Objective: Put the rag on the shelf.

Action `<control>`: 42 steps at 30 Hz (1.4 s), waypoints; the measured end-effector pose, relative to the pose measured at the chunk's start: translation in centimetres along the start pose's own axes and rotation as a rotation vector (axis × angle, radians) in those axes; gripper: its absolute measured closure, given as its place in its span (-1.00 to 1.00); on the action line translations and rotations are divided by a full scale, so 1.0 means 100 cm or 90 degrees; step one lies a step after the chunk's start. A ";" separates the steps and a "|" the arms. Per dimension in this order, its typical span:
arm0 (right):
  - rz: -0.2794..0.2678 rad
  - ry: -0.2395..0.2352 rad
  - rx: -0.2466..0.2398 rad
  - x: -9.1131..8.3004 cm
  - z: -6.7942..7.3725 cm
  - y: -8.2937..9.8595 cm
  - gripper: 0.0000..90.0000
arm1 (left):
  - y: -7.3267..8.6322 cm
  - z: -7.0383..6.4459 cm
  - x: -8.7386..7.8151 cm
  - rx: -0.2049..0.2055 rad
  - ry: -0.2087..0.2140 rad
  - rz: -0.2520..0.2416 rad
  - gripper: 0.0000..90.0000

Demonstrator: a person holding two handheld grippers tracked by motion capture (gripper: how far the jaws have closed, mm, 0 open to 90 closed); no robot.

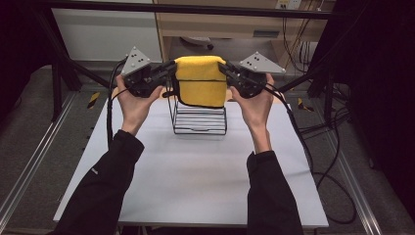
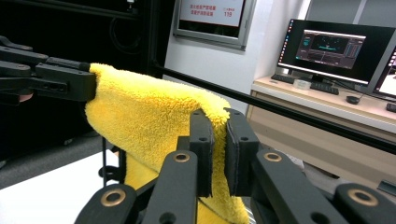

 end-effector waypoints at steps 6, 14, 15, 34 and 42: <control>0.002 -0.012 0.004 -0.009 0.006 0.009 0.84 | 0.008 -0.007 -0.006 0.004 0.010 0.017 0.76; 0.020 -0.021 0.017 -0.014 0.011 0.022 0.83 | 0.021 -0.013 -0.009 -0.014 0.026 0.043 0.74; 0.025 -0.022 0.019 -0.015 0.011 0.024 0.83 | 0.022 -0.013 -0.010 -0.016 0.028 0.047 0.73; 0.077 -0.038 0.018 -0.018 0.015 0.045 0.81 | 0.032 -0.016 -0.022 -0.059 0.061 0.096 0.39; 0.088 -0.043 0.009 -0.019 0.016 0.053 0.77 | 0.026 -0.017 -0.013 -0.075 0.070 0.106 0.32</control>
Point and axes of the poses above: each handheld gripper's, and its own axes: x roughly forward along the jaws, y roughly out of its underside, z roughly to its left, the point moved 2 cm from there along x, roughly forward along the jaws, and after that the axes turned 1 degree about -z, right-handed, at the moved point
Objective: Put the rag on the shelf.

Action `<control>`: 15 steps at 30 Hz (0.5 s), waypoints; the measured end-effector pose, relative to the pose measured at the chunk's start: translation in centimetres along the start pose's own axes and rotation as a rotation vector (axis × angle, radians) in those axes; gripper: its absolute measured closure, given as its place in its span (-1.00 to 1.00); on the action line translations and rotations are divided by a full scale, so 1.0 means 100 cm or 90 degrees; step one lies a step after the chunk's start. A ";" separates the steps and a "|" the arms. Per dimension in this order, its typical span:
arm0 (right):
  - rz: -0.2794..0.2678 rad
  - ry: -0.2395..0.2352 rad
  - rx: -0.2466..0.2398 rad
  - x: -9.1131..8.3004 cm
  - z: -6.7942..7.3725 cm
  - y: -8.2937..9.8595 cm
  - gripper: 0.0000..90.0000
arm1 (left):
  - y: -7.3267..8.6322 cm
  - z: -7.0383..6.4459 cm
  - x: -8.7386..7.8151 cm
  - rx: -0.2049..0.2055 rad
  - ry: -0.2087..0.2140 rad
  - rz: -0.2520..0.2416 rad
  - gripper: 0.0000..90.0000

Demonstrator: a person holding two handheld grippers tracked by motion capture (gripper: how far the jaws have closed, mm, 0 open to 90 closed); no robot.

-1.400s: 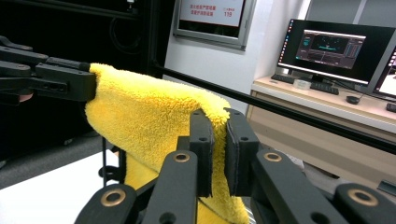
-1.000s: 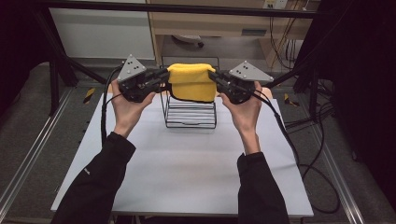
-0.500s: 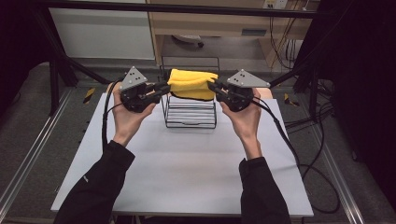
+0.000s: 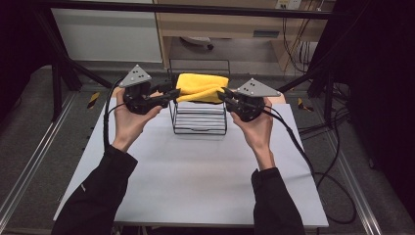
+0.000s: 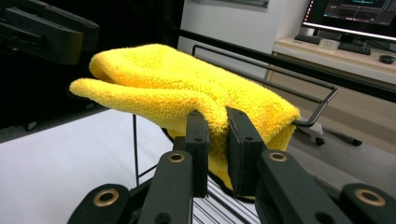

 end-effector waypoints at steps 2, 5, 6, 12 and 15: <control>0.005 -0.002 -0.003 0.000 0.000 0.003 0.75 | 0.002 0.001 0.006 -0.008 0.000 0.006 0.43; 0.014 -0.003 -0.011 0.000 0.001 0.007 0.72 | 0.007 0.001 0.011 -0.018 0.011 0.019 0.66; 0.017 -0.003 -0.014 0.000 0.001 0.008 0.72 | 0.010 0.002 0.014 -0.021 0.012 0.028 0.73; 0.025 -0.004 -0.016 0.000 0.002 0.013 0.64 | 0.019 0.003 0.021 -0.022 0.009 0.056 1.00; 0.026 -0.009 -0.014 0.000 0.002 0.013 0.53 | 0.021 0.003 0.023 -0.012 0.001 0.060 1.00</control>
Point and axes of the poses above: each handheld gripper's, and its own axes: x roughly forward along the jaws, y roughly out of its underside, z roughly to its left, the point moved 2 cm from there along x, roughly forward along the jaws, and after that the axes turned 1 degree about -z, right-handed, at the moved point
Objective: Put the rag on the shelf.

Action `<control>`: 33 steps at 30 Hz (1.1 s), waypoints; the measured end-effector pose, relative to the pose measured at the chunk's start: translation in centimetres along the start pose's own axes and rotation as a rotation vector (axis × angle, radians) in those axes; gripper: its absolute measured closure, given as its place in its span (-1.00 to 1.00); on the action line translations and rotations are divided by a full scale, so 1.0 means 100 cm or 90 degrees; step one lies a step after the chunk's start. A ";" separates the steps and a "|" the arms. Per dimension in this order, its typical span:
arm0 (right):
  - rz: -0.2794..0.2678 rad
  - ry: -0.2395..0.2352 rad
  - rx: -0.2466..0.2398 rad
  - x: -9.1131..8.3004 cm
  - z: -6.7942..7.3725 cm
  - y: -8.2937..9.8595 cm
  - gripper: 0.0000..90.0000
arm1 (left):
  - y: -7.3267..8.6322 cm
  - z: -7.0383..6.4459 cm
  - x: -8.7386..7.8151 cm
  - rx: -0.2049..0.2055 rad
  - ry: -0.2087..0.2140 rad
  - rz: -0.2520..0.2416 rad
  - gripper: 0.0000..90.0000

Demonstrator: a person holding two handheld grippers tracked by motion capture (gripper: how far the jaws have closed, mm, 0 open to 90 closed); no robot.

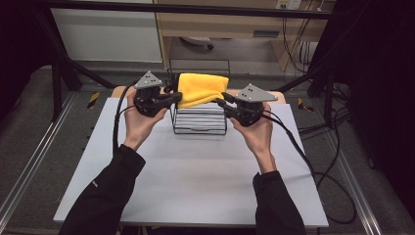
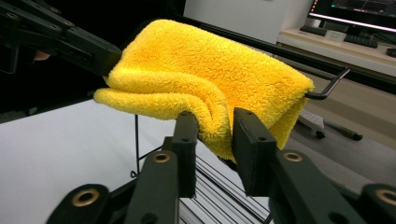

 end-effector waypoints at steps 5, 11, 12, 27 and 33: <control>-0.007 -0.014 0.004 -0.002 0.001 -0.001 0.30 | 0.003 0.002 0.005 0.000 -0.006 0.010 1.00; -0.023 -0.023 0.021 0.000 0.001 -0.002 0.31 | 0.011 0.005 0.015 0.000 -0.013 0.027 1.00; -0.015 -0.024 0.023 0.003 0.001 -0.001 0.37 | 0.012 0.005 0.016 -0.001 -0.013 0.030 1.00; 0.063 0.003 0.093 0.033 -0.013 0.024 0.92 | 0.019 0.014 0.033 -0.003 -0.022 0.028 0.98; 0.050 -0.015 0.096 0.026 -0.011 0.022 0.55 | 0.020 0.012 0.029 0.014 -0.006 0.036 0.82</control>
Point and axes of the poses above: each handheld gripper's, and its own axes: x roughly forward along the jaws, y roughly out of its underside, z roughly to its left, the point moved 2 cm from there along x, roughly forward along the jaws, and after that the axes turned 1 degree about -z, right-handed, at the moved point
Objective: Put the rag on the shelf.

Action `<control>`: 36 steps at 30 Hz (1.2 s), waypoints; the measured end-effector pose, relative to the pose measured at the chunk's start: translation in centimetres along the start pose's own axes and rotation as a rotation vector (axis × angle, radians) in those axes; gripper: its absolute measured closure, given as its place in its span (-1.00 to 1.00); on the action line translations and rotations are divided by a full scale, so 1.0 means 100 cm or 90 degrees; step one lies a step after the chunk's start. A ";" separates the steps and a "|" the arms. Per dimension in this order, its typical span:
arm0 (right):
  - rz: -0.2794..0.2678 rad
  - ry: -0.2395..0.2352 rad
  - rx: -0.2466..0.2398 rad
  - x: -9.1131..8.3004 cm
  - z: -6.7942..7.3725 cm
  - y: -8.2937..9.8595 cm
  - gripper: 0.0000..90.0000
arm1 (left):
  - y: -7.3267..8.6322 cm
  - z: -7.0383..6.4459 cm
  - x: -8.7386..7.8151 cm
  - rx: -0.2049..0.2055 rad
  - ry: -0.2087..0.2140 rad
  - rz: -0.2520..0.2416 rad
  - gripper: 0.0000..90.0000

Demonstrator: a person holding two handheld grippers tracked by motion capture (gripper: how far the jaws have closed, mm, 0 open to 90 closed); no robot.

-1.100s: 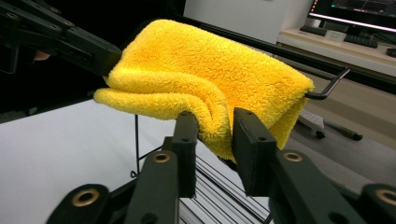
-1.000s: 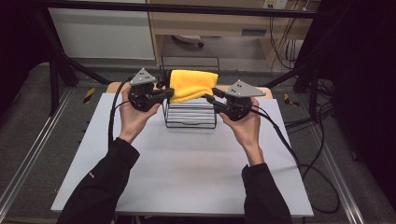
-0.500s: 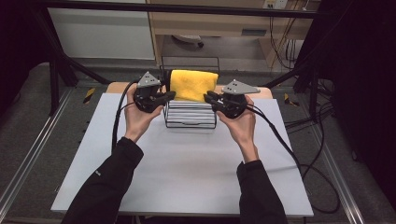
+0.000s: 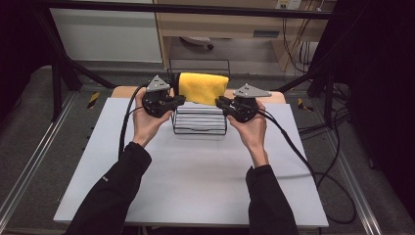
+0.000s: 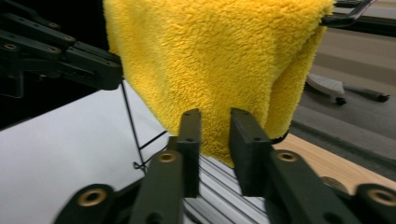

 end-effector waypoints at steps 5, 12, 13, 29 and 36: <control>0.001 -0.010 -0.015 -0.015 0.004 0.000 0.15 | 0.004 -0.005 -0.010 0.008 0.017 0.003 0.55; 0.014 -0.024 0.005 -0.035 0.002 0.002 -0.31 | 0.018 -0.005 -0.023 0.014 -0.003 0.034 0.12; 0.012 -0.028 0.005 -0.037 0.001 0.004 -0.36 | 0.020 -0.004 -0.025 0.012 -0.005 0.036 0.09; 0.045 -0.015 0.040 -0.062 -0.017 0.050 -0.83 | 0.070 0.001 -0.046 -0.009 0.018 0.065 -0.50; 0.052 -0.015 0.054 -0.070 -0.020 0.068 -0.86 | 0.091 -0.001 -0.052 -0.003 0.020 0.070 -0.79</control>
Point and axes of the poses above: each handheld gripper's, and its own axes: x roughly forward along the jaws, y roughly out of its underside, z roughly to its left, the point moved 2 cm from there along x, roughly forward along the jaws, and after that the axes turned 1 degree about -z, right-handed, at the moved point
